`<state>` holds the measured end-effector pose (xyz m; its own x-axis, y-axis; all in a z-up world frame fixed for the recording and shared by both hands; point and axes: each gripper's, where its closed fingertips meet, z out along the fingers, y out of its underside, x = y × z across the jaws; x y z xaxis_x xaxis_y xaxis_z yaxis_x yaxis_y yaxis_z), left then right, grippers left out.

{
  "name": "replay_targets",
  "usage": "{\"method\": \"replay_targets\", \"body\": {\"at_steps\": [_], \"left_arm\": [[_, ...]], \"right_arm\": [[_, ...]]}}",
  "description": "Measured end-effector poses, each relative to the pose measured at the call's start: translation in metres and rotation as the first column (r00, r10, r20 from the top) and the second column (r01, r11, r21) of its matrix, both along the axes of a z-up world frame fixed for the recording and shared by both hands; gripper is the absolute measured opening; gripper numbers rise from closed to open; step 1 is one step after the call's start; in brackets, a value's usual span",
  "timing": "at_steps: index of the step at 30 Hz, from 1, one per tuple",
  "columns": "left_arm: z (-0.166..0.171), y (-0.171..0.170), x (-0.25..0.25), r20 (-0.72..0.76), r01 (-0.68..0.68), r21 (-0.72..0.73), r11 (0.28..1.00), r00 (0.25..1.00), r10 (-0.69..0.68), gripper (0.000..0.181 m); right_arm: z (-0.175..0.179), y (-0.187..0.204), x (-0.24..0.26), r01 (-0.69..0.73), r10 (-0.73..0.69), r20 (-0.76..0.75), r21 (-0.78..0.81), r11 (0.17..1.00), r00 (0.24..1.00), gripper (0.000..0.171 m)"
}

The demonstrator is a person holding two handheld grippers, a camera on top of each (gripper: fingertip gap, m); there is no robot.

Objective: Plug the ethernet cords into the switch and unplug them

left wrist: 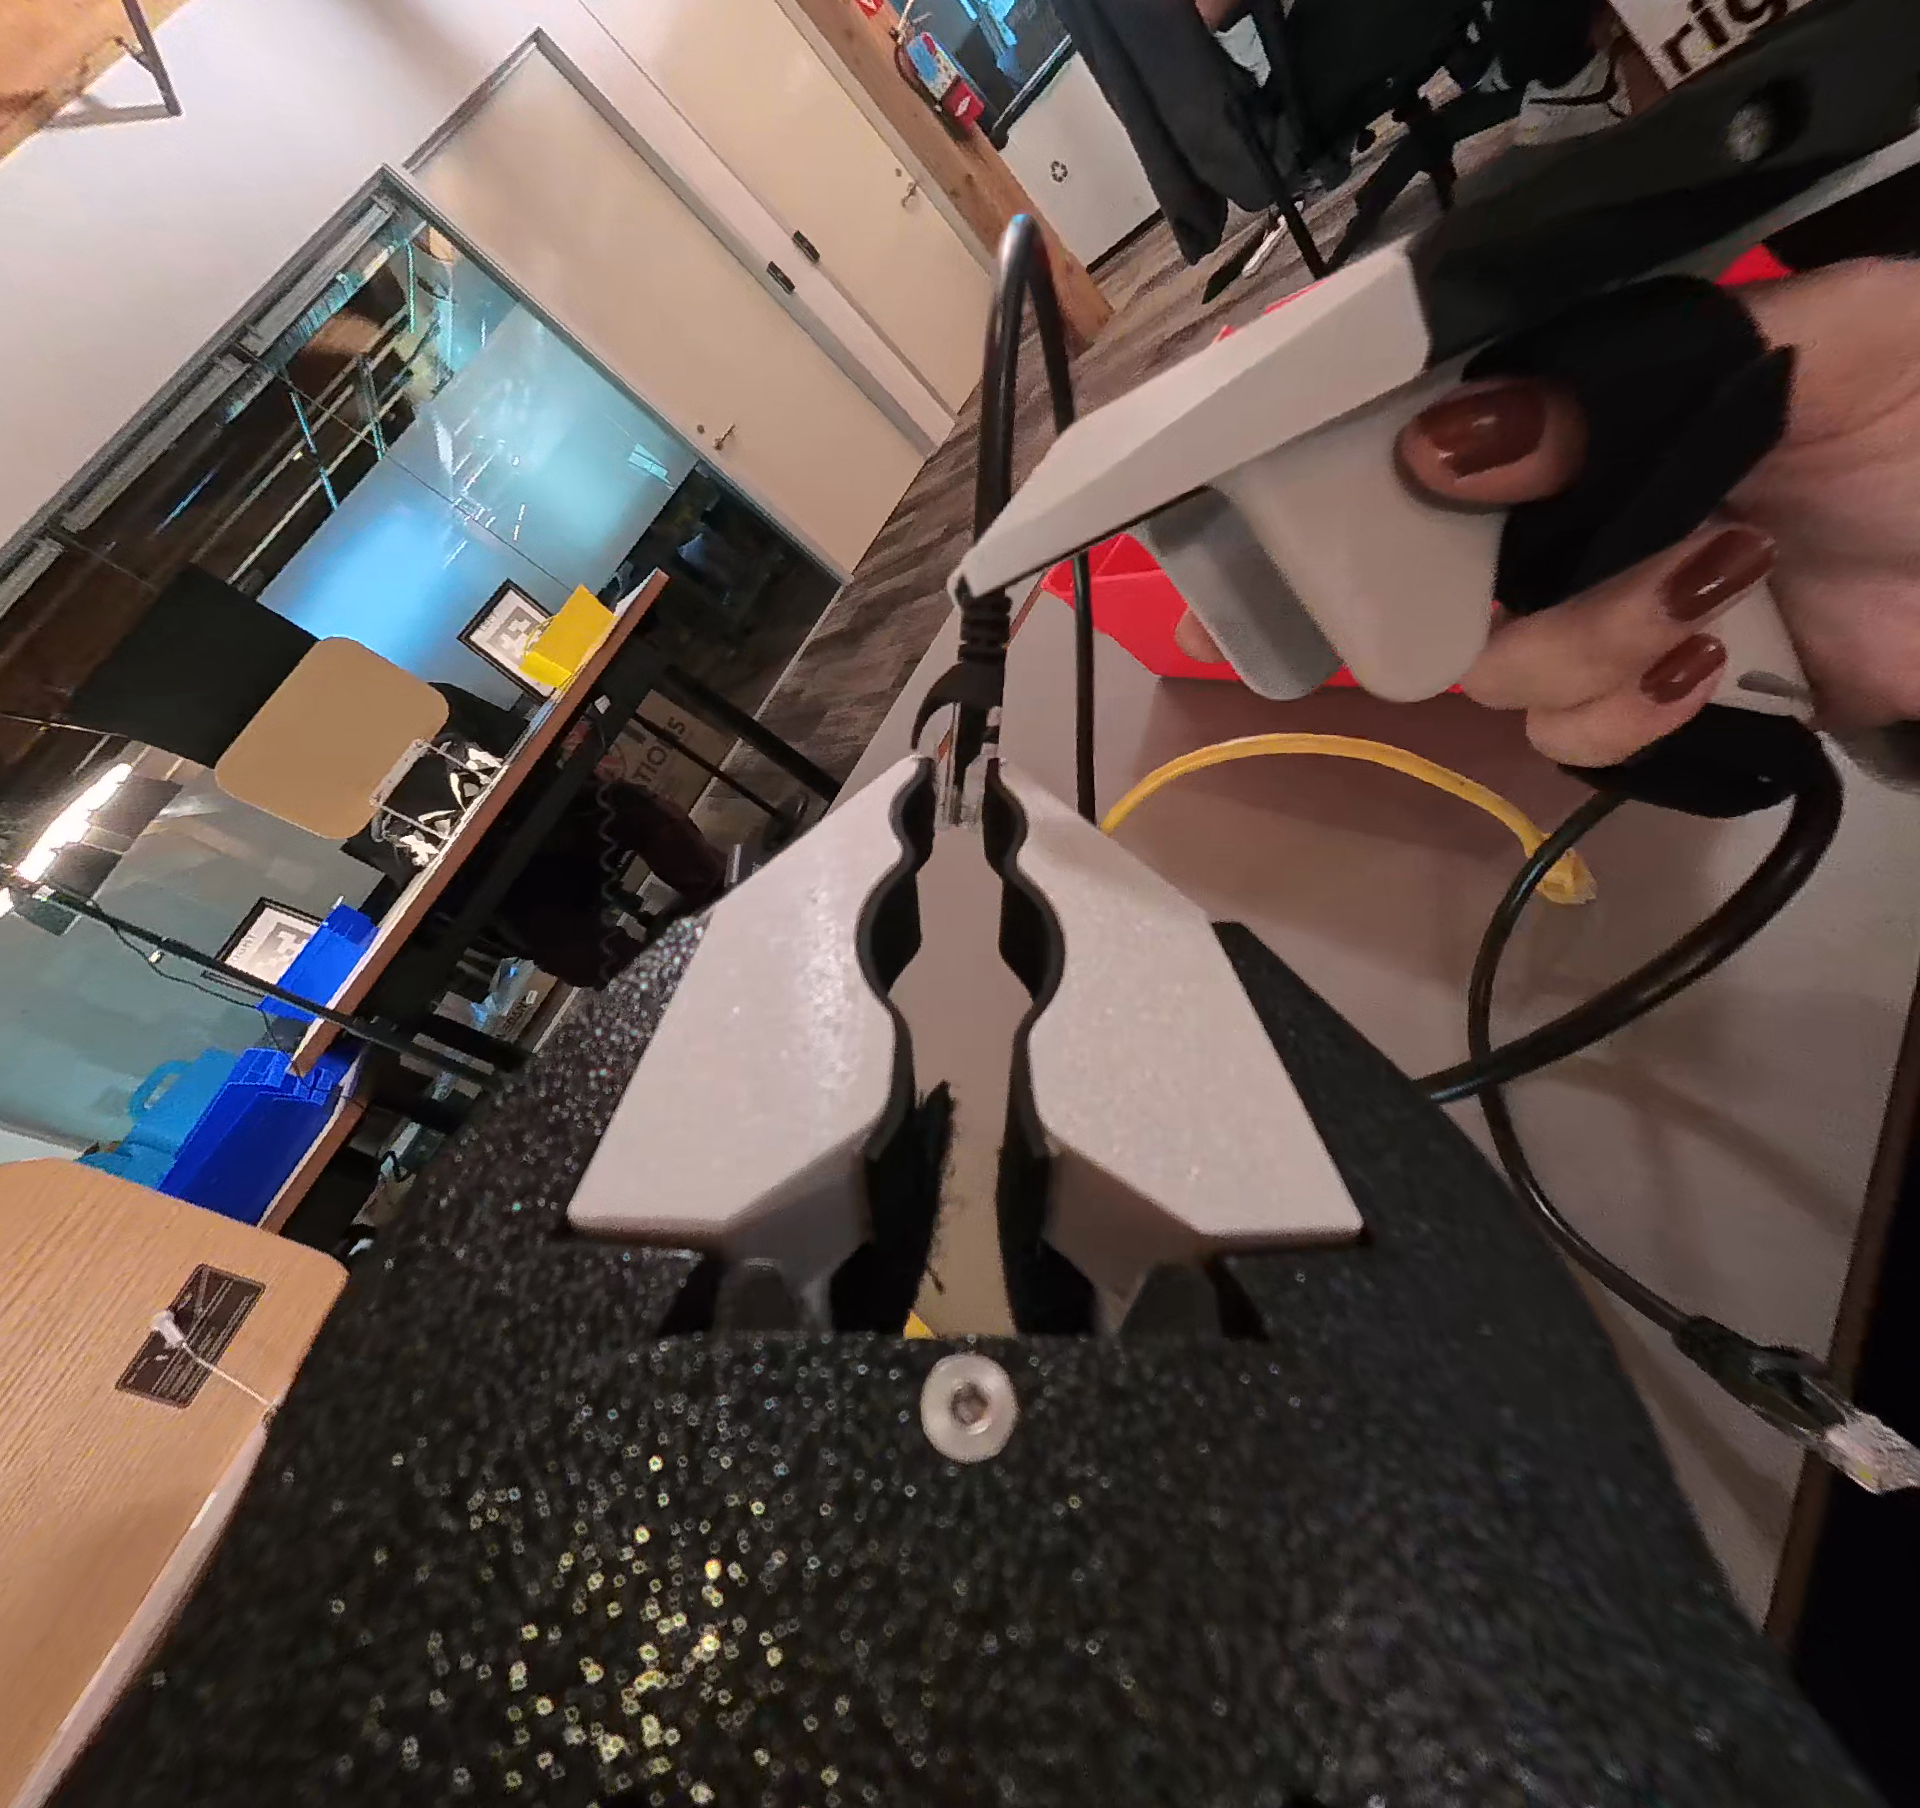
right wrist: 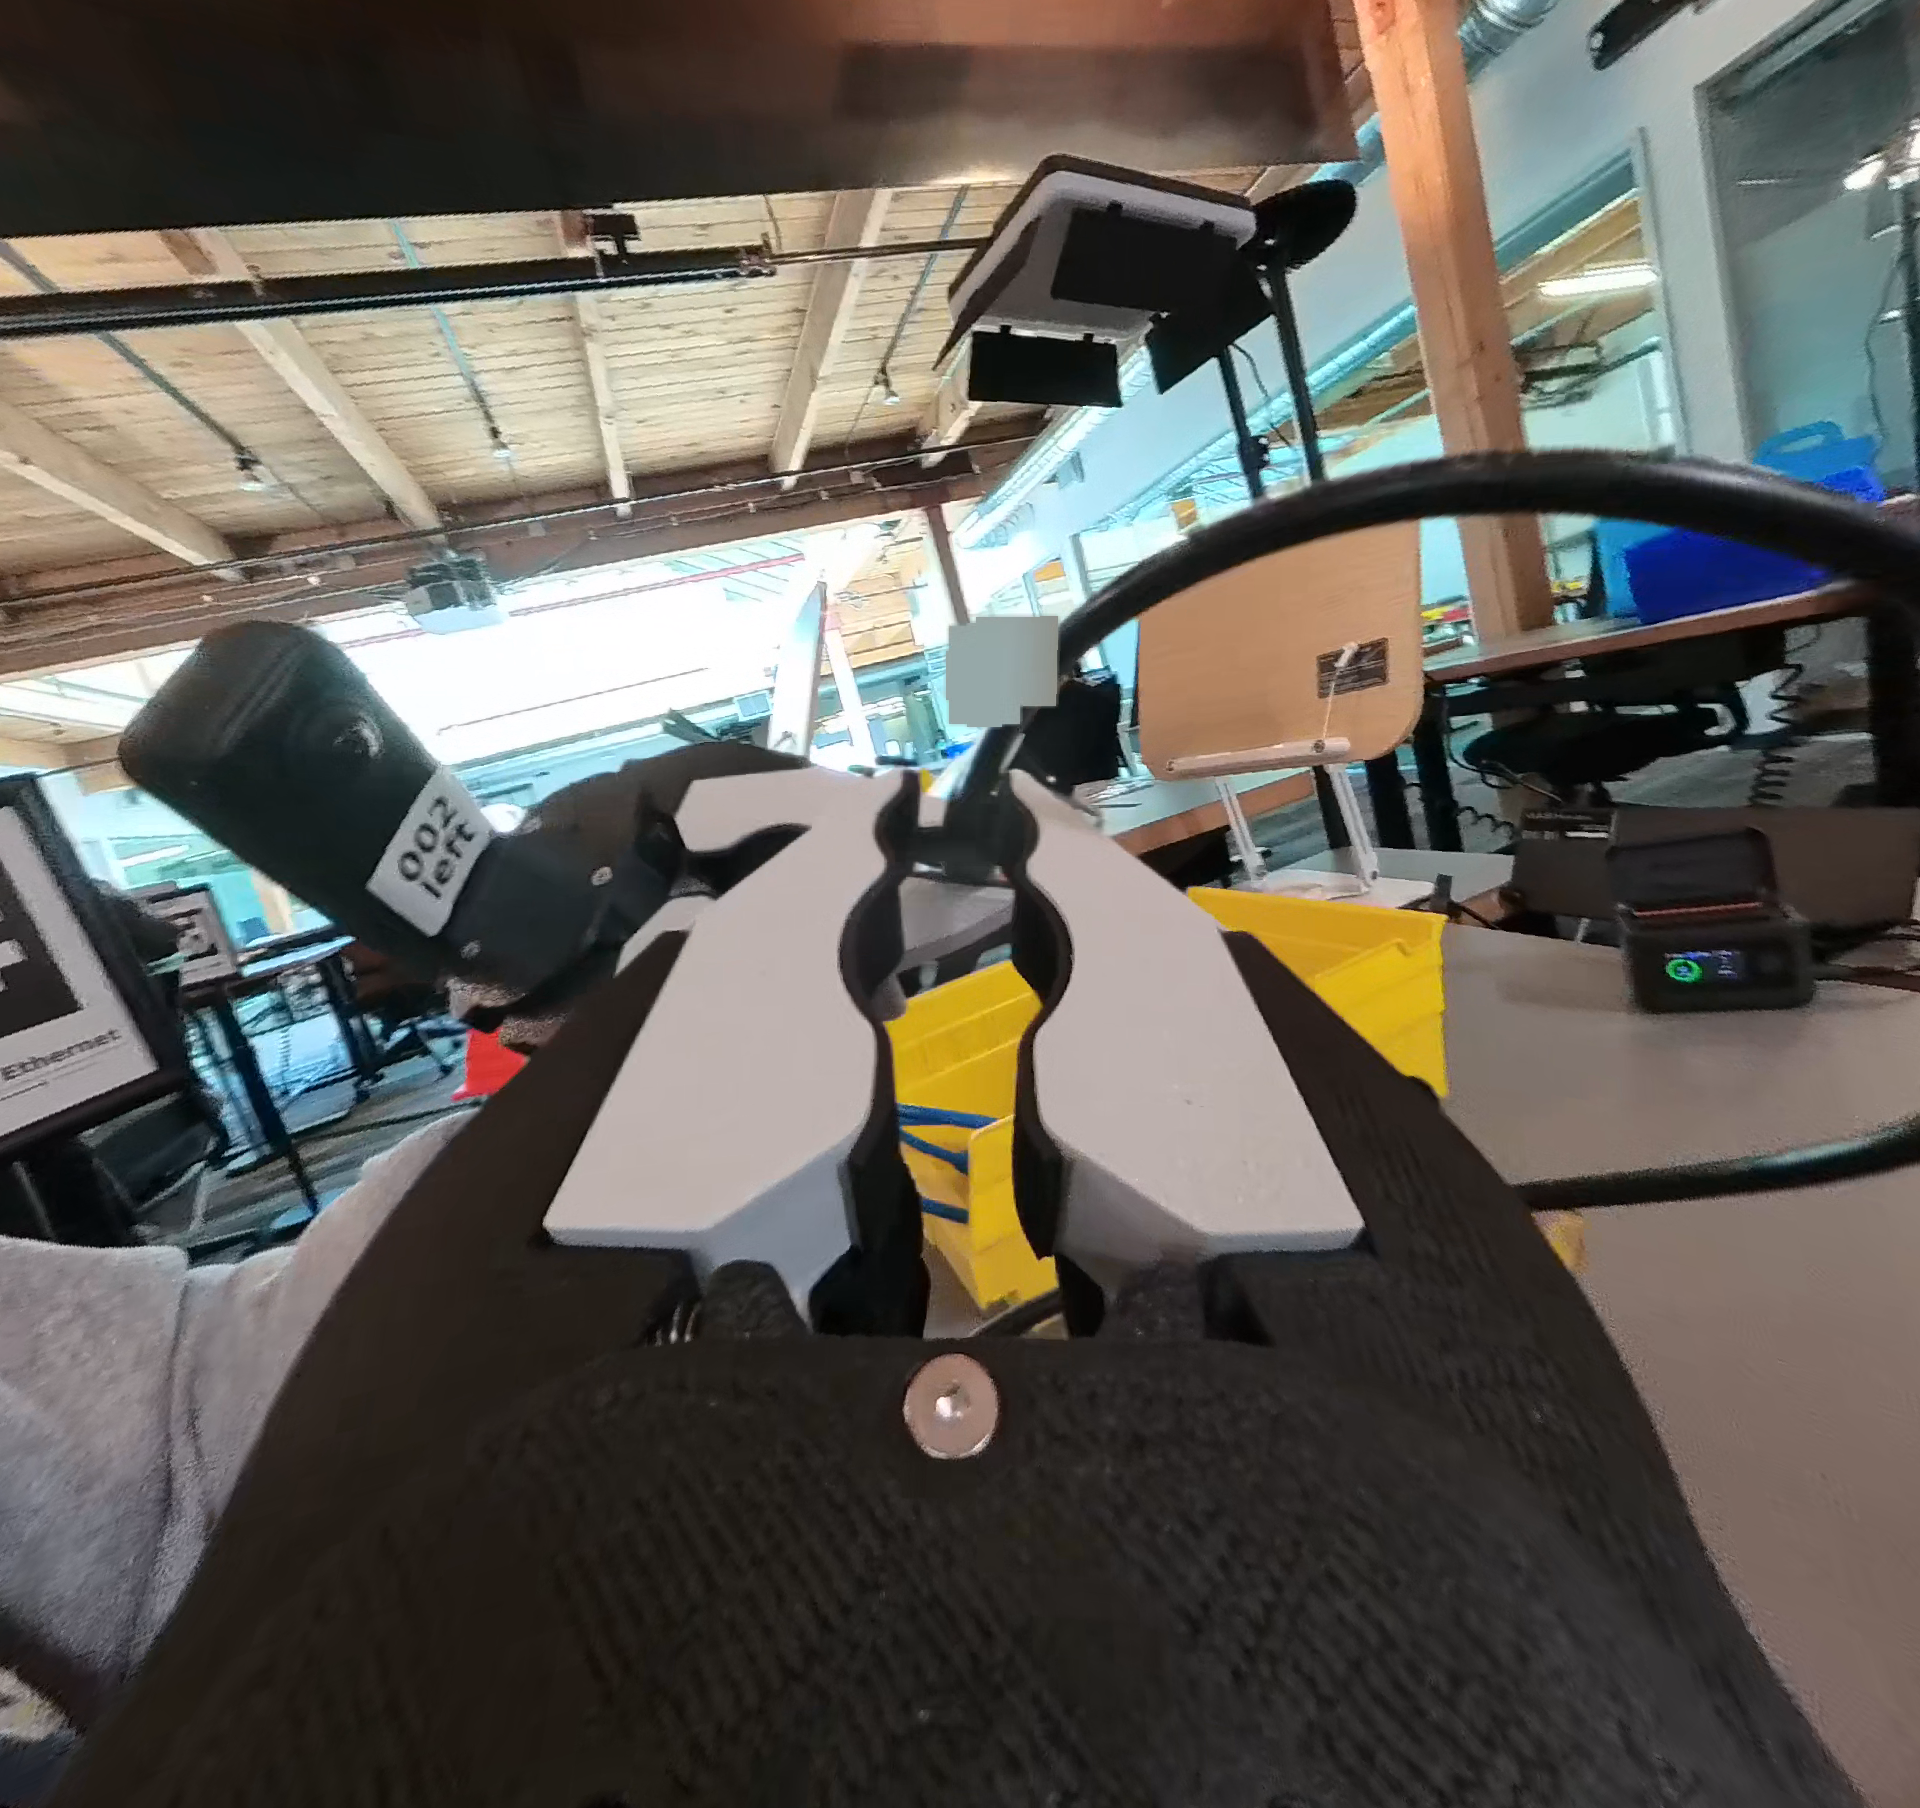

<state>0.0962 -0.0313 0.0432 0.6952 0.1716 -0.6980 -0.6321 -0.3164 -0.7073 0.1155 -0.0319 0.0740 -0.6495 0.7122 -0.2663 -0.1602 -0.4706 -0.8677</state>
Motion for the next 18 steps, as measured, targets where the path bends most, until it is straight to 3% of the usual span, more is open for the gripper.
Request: {"method": "replay_targets", "body": {"at_steps": [4, 8, 13, 15, 18], "left_arm": [[-0.001, 0.002, 0.001, 0.014, 0.008, 0.016, 1.0, 1.0, -0.009, 0.006], [-0.002, 0.001, -0.004, -0.022, -0.014, 0.023, 1.0, 1.0, 0.014, 0.006], [-0.004, 0.002, -0.002, -0.023, 0.008, 0.026, 1.0, 1.0, -0.007, 0.006], [-0.007, 0.003, -0.001, 0.018, 0.032, 0.044, 0.999, 0.999, -0.033, 0.006], [-0.024, 0.006, -0.014, 0.206, 0.026, 0.036, 0.999, 0.978, -0.033, 0.012]], "right_arm": [[-0.001, 0.003, -0.002, 0.052, -0.052, -0.016, 0.021, 0.998, 0.999, 0.007], [0.003, 0.01, 0.001, 0.099, -0.098, -0.061, 0.009, 0.995, 0.993, 0.015], [0.003, 0.016, 0.0, 0.095, -0.096, -0.051, -0.007, 0.995, 0.994, 0.004], [0.003, 0.015, 0.001, 0.098, -0.097, -0.054, 0.012, 0.995, 0.994, 0.003], [-0.003, 0.016, -0.003, 0.127, -0.124, -0.042, 0.077, 0.989, 0.991, 0.002]]}}
